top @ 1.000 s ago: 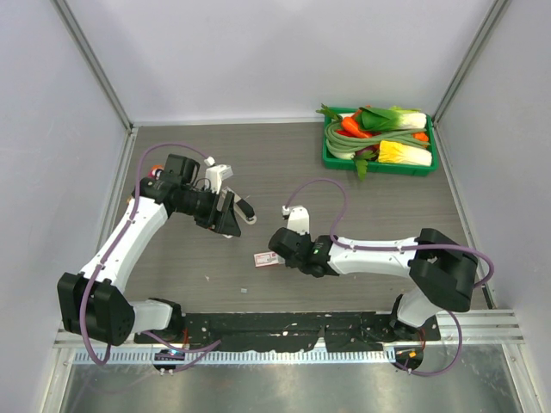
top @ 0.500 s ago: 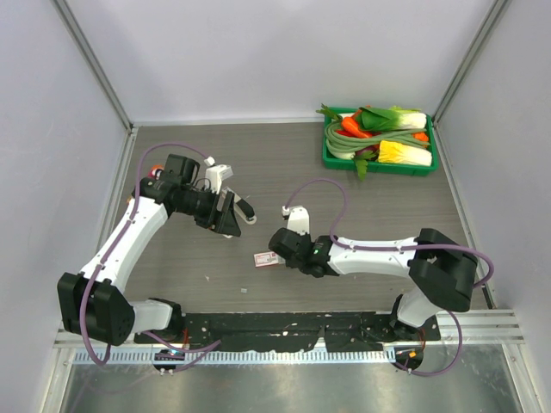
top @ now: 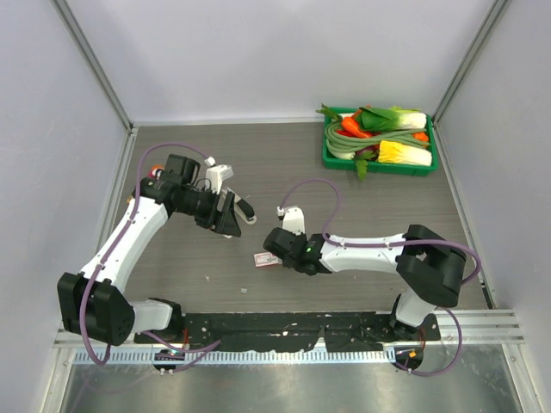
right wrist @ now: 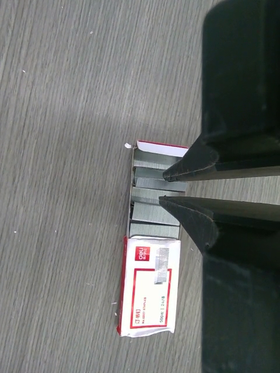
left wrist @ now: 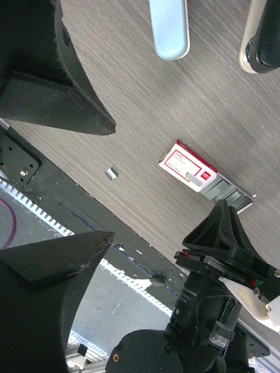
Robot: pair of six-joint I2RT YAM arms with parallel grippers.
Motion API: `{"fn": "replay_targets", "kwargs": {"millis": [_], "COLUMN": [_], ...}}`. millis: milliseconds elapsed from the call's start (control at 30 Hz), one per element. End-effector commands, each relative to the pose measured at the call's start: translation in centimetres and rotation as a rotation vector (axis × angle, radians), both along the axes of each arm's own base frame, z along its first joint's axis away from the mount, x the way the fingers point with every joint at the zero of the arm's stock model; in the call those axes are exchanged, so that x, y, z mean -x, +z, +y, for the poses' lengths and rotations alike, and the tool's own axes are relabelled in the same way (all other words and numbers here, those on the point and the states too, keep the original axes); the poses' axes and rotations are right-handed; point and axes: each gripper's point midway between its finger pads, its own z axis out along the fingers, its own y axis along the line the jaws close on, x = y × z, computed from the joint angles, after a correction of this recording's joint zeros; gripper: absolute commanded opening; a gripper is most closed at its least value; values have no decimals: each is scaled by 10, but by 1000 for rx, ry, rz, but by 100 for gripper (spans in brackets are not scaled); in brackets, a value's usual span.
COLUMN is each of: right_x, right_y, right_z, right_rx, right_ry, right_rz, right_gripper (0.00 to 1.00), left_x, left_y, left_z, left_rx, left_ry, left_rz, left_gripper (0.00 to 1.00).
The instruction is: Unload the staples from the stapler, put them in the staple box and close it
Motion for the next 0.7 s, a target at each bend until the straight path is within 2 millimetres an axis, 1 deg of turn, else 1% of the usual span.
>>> {"fn": "replay_targets", "kwargs": {"millis": [0, 467, 667], "right_x": [-10, -10, -10], "right_y": [10, 8, 6], "right_z": [7, 7, 11], "right_rx": [7, 23, 28], "right_ry": [-10, -13, 5], "right_rz": [-29, -23, -15], "right_gripper": [23, 25, 22], "left_x": [5, 6, 6], "left_y": [11, 12, 12], "left_z": [-3, -3, -2], "left_rx": [31, 32, 26], "left_ry": [-27, -24, -24], "left_rz": [-33, -35, -40], "left_gripper": [70, 71, 71]}}
